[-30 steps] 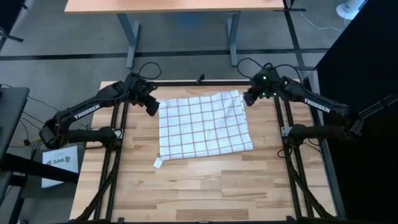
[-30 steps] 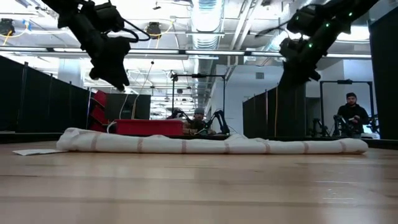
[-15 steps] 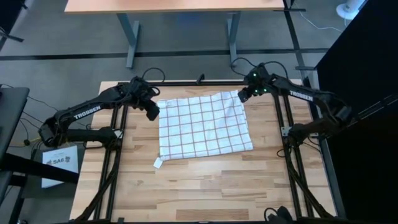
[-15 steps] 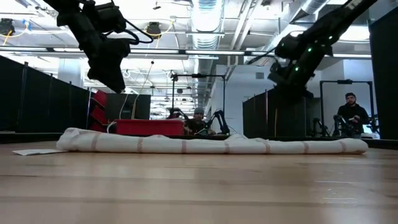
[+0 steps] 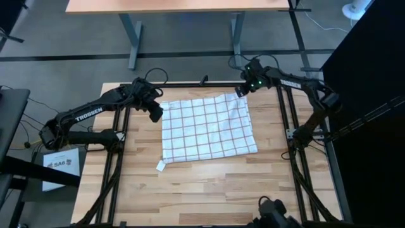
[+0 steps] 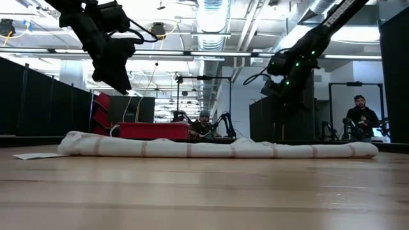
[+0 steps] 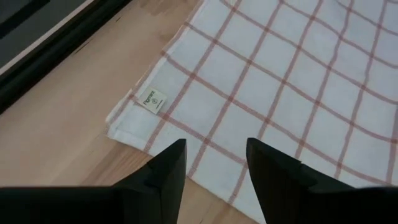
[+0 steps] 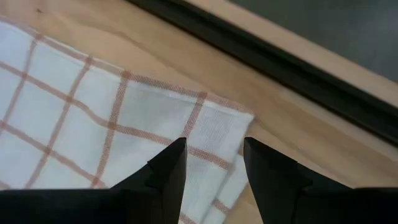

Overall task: Roll towel
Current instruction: Fold the white patterned towel

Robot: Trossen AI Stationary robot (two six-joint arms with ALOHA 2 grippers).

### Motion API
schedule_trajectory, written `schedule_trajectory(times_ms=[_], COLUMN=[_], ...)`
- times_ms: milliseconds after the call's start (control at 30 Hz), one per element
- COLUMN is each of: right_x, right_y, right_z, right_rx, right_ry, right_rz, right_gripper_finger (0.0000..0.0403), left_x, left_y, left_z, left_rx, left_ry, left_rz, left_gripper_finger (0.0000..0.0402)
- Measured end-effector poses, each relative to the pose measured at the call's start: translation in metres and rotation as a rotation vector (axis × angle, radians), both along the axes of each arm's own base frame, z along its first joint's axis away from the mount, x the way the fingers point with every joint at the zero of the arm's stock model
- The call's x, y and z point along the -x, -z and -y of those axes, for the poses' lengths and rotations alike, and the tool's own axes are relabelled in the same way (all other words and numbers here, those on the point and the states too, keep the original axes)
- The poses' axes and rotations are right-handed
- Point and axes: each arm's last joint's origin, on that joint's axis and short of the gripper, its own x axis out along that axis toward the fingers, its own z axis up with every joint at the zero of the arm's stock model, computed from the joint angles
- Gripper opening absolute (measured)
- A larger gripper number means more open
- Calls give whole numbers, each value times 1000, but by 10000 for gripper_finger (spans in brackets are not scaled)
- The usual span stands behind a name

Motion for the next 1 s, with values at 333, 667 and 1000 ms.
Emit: schedule_trajectory(times_ms=[333, 667, 1000], right_x=[-1, 2, 1], right_y=[22, 30, 38], right_z=[8, 13, 16], right_rx=[-64, -92, -126], right_ry=[-11, -2, 10], right_rz=[-59, -63, -39], right_gripper_finger=[146, 146, 146], left_x=[0, 0, 0], left_y=[0, 0, 0], left_z=[0, 0, 0], left_rx=[15, 22, 17], left_ry=[-15, -25, -17], left_rz=[0, 4, 1], left_gripper_finger=[153, 153, 153])
